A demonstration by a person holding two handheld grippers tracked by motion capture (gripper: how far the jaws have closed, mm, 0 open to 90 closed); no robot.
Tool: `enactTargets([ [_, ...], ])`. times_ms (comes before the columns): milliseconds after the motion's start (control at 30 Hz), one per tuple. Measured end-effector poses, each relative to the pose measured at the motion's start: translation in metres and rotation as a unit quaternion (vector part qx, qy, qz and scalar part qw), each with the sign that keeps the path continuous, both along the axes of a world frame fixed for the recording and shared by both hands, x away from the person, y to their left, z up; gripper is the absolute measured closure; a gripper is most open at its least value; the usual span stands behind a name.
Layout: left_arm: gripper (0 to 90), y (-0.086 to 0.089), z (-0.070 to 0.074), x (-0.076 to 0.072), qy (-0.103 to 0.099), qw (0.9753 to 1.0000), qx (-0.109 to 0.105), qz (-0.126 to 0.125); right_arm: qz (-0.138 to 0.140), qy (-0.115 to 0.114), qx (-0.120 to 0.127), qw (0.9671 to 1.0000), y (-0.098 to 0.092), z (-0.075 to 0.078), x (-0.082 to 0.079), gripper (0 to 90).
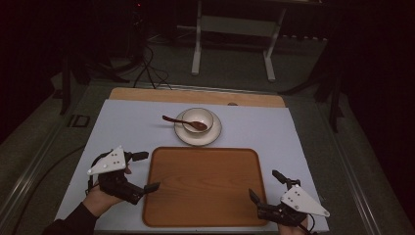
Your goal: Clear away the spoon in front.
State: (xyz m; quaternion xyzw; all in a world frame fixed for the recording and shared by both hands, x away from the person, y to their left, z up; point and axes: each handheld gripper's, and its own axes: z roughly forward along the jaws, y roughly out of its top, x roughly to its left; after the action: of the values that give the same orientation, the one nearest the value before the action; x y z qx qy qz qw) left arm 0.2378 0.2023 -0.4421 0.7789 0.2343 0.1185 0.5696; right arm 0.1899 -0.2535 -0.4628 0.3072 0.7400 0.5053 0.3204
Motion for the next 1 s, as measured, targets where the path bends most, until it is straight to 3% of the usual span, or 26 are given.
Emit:
enactTargets([
  [133, 0.1, 0.000, 0.002, 0.007, 0.000, 1.0000, 0.000, 0.005, 0.003, -0.001, -0.002, 1.0000, 0.001, 0.000, 0.000, 10.2],
  [267, 0.1, -0.003, 0.007, 0.025, 0.009, 0.9998, -0.002, 0.016, 0.004, -0.001, -0.003, 1.0000, 0.002, 0.000, 0.000, 10.2],
  [433, 0.3, -0.007, 0.016, 0.041, 0.004, 0.9996, -0.002, 0.028, 0.006, 0.000, -0.004, 1.0000, 0.003, 0.000, -0.001, 10.2],
  [600, 5.6, -0.011, 0.022, 0.059, -0.013, 0.9984, -0.017, 0.051, 0.007, 0.002, -0.004, 1.0000, 0.004, -0.001, 0.000, 10.2],
  [767, 10.8, -0.016, 0.020, 0.080, -0.006, 0.9969, -0.021, 0.076, 0.009, 0.004, -0.003, 0.9999, 0.003, -0.001, 0.001, 10.2],
  [900, 17.7, -0.016, 0.013, 0.098, 0.019, 0.9927, -0.047, 0.109, 0.009, 0.005, -0.004, 0.9999, 0.004, -0.002, 0.001, 10.2],
  [933, 19.0, -0.016, 0.013, 0.098, 0.019, 0.9927, -0.047, 0.109, 0.009, 0.005, -0.004, 0.9999, 0.004, -0.002, 0.001, 10.2],
  [1000, 19.1, -0.014, 0.008, 0.111, 0.034, 0.9873, -0.066, 0.140, 0.010, 0.005, -0.005, 0.9999, 0.004, -0.002, 0.000, 10.2],
])
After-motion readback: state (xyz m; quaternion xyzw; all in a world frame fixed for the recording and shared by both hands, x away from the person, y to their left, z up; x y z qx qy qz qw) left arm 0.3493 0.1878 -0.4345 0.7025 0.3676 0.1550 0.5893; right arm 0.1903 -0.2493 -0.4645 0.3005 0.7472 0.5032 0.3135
